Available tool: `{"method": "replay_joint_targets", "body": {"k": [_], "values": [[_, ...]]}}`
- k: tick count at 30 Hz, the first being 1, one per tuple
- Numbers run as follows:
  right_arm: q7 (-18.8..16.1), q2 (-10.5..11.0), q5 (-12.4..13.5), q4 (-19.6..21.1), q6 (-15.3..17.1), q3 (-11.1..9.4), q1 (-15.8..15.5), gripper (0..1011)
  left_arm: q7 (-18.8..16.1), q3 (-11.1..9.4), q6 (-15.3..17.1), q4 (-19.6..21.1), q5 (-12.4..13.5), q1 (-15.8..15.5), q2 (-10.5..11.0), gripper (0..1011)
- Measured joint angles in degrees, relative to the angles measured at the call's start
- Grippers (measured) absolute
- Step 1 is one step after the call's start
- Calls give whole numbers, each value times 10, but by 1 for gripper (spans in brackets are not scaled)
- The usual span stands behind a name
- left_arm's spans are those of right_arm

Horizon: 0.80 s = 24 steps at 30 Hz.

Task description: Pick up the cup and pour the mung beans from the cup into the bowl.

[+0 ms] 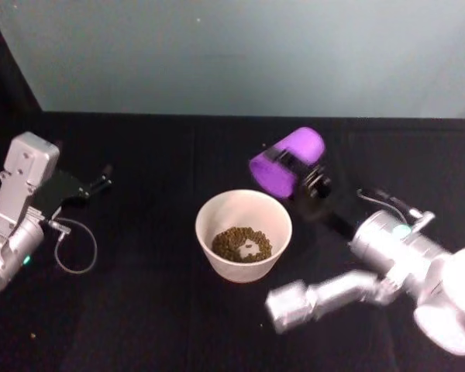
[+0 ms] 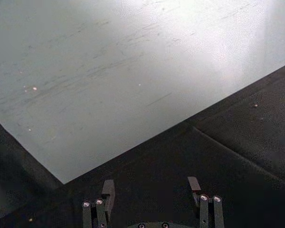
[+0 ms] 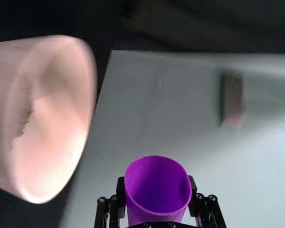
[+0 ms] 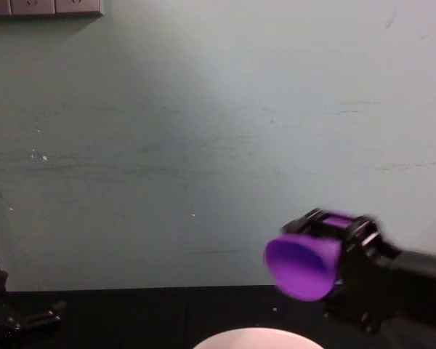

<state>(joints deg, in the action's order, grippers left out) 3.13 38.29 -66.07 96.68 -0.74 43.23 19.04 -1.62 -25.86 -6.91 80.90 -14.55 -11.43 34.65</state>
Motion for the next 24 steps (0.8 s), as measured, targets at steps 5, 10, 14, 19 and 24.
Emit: {"method": "replay_joint_targets", "body": {"k": [5,10,14,19,24], "values": [[-65,-18,262,8,-27,-99,-44,733,0,0,0,0,0,0,0,1000],[-99,-26,352,4,-35,-138,-59,733,0,0,0,0,0,0,0,1000],[-127,-31,412,4,-41,-163,-67,733,0,0,0,0,0,0,0,1000],[-182,-43,505,-3,-41,-196,-76,733,0,0,0,0,0,0,0,1000],[-244,-53,599,-33,-61,-223,-80,733,0,0,0,0,0,0,0,1000]]}}
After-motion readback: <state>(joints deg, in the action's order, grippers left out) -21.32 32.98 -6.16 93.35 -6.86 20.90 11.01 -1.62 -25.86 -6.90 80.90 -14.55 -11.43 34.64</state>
